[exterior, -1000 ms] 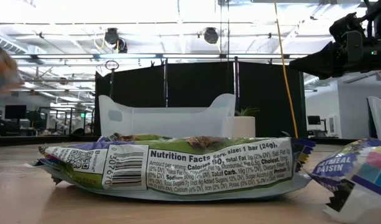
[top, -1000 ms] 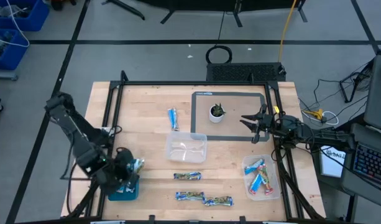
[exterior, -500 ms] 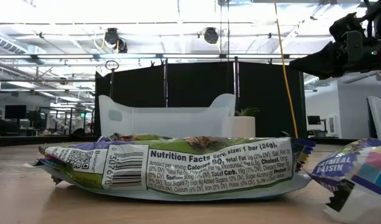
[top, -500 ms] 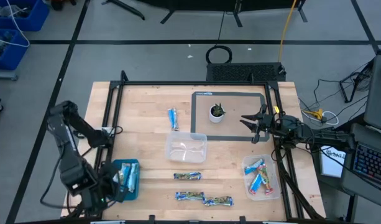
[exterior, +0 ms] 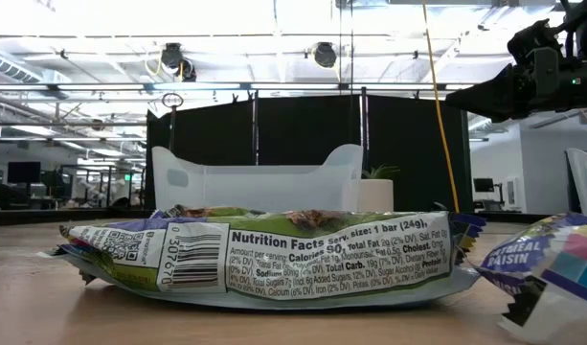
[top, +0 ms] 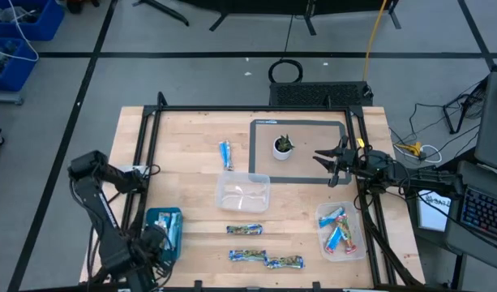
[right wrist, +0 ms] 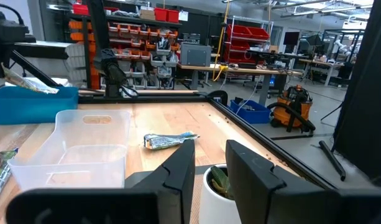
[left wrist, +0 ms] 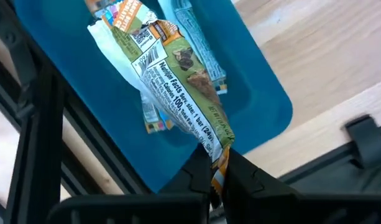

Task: Pick and place Granola Bars by type
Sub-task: Put the orange granola bar into the blue bin

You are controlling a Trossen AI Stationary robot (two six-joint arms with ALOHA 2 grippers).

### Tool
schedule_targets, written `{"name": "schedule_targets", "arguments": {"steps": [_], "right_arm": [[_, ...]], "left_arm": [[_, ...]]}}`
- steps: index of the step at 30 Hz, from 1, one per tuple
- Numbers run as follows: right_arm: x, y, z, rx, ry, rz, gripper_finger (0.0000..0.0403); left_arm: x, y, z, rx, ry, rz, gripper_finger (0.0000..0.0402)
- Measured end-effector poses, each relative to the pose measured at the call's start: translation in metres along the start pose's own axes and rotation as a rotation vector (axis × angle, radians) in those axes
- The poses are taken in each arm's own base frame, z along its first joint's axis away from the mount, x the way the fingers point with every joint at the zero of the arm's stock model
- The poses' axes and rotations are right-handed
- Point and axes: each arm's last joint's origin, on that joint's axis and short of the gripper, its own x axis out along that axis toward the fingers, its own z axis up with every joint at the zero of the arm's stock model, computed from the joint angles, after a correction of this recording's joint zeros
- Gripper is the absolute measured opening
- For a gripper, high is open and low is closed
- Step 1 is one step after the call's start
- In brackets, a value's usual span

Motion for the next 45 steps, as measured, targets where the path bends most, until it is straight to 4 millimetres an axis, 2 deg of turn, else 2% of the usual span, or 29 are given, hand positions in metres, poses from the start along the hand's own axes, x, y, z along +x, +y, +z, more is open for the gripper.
{"name": "schedule_targets", "arguments": {"steps": [6, 12, 18, 22, 26, 32, 34, 37, 41, 45], "right_arm": [[0.0, 0.0, 0.0, 0.0, 0.0, 0.0, 0.0082], [0.0, 0.0, 0.0, 0.0, 0.0, 0.0, 0.0082], [0.0, 0.0, 0.0, 0.0, 0.0, 0.0, 0.0082], [0.0, 0.0, 0.0, 0.0, 0.0, 0.0, 0.0082], [0.0, 0.0, 0.0, 0.0, 0.0, 0.0, 0.0082], [0.0, 0.0, 0.0, 0.0, 0.0, 0.0, 0.0082], [0.0, 0.0, 0.0, 0.0, 0.0, 0.0, 0.0082], [0.0, 0.0, 0.0, 0.0, 0.0, 0.0, 0.0082], [0.0, 0.0, 0.0, 0.0, -0.001, 0.0, 0.0082], [0.0, 0.0, 0.0, 0.0, 0.0, 0.0, 0.0082]], "left_arm": [[0.008, -0.005, -0.001, 0.083, -0.056, -0.002, 0.0022], [0.007, -0.004, -0.001, 0.057, -0.056, 0.004, 0.0017], [0.007, -0.005, 0.001, 0.029, -0.057, 0.003, 0.009], [0.007, -0.006, 0.002, 0.035, -0.091, -0.016, 0.012], [0.006, -0.006, 0.008, 0.101, -0.266, -0.075, 0.0133], [-0.004, -0.001, 0.035, 0.193, -0.821, -0.13, 0.0131], [-0.006, -0.005, 0.045, 0.259, -1.01, -0.169, 0.0131], [-0.005, -0.012, 0.063, 0.368, -1.234, -0.134, 0.0131], [0.011, -0.015, 0.1, 0.36, -1.309, 0.024, 0.0131], [0.03, -0.005, 0.139, 0.254, -1.297, 0.147, 0.0131]]}}
